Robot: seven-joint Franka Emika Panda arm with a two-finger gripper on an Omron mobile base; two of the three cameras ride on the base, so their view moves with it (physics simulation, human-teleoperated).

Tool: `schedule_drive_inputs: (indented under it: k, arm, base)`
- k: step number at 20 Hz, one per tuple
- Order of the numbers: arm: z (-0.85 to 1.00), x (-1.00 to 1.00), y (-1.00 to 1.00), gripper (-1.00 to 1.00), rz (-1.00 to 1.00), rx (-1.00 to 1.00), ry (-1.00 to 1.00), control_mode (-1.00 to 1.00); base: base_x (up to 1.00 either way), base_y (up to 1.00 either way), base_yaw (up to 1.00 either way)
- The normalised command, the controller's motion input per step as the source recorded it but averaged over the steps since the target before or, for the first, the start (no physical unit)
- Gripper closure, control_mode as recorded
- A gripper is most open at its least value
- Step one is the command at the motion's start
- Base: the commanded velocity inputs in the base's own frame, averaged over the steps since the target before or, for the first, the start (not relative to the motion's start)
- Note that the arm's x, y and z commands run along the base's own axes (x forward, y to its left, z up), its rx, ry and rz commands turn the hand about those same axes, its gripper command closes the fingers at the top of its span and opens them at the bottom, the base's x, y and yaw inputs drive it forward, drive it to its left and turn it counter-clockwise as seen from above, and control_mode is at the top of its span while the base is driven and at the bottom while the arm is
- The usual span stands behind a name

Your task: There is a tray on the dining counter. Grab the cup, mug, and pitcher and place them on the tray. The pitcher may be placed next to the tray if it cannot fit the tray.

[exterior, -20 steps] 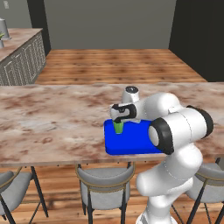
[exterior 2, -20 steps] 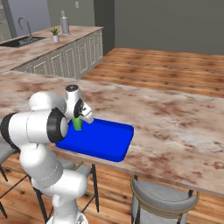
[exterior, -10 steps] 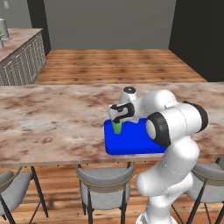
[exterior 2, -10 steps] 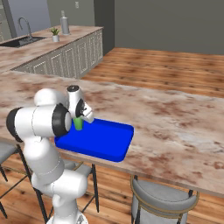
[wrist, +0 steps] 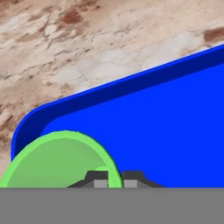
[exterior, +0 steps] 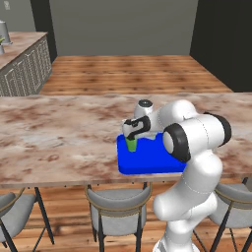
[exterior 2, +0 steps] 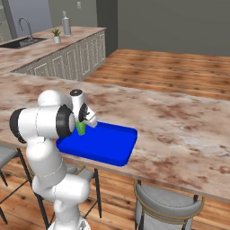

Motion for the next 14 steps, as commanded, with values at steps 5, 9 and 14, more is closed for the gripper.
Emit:
schedule_drive_inputs:
  k: [5, 9, 14]
  arm:
    - [-0.08, 0.00, 0.01, 1.00, 0.00, 0.00, 0.00, -1.00]
    - [0.00, 0.00, 0.00, -1.00, 0.00, 0.00, 0.00, -1.00]
    - [0.00, 0.00, 0.00, -1.00, 0.00, 0.00, 0.00, -1.00]
  base:
    - [0.00, 0.00, 0.00]
    - [0.00, 0.00, 0.00]
    - [0.00, 0.00, 0.00]
